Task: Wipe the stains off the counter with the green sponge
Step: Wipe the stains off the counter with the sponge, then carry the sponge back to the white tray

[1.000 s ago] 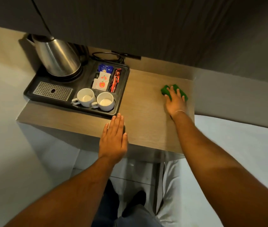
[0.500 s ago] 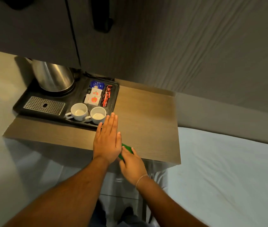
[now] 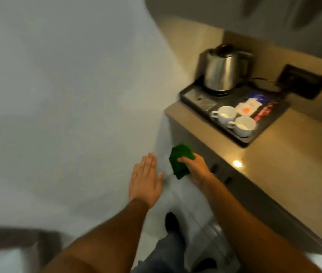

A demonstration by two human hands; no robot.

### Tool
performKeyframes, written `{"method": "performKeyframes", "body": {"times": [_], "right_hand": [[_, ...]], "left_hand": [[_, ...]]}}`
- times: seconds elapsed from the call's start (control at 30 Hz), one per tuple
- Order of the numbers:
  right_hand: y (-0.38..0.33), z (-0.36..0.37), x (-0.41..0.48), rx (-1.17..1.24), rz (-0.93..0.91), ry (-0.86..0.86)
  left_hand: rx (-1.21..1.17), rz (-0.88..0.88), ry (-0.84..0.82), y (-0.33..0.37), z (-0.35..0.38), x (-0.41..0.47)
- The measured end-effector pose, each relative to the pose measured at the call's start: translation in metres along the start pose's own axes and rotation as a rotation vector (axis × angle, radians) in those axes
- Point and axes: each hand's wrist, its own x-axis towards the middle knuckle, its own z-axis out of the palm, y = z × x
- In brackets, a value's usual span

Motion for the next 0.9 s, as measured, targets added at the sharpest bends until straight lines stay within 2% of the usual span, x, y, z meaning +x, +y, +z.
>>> {"method": "performKeyframes", "body": {"times": [0.07, 0.17, 0.33, 0.53, 0.7, 0.8, 0.9], "right_hand": [[0.008, 0.076, -0.023, -0.147, -0.038, -0.196], [0.017, 0.118, -0.041, -0.293, -0.09, -0.291], [0.064, 0.244, -0.109, -0.714, -0.219, -0.645], [0.147, 0.364, -0.178, -1.059, -0.336, -0.885], [0.225, 0.465, -0.236, -1.162, -0.306, -1.036], [0.26, 0.521, -0.258, -1.136, -0.312, -1.098], [0.287, 0.575, -0.276, -1.112, -0.359, -1.051]], "left_hand": [[0.037, -0.178, 0.041, -0.056, -0.012, -0.052], [0.024, -0.265, 0.026, -0.081, -0.014, -0.088], [0.016, -0.513, 0.077, -0.174, -0.024, -0.201], [0.008, -0.699, 0.139, -0.284, -0.023, -0.337], [-0.12, -1.009, 0.259, -0.351, -0.003, -0.431], [-0.186, -1.06, 0.281, -0.378, 0.01, -0.461], [-0.232, -1.063, 0.306, -0.4, 0.021, -0.476]]}}
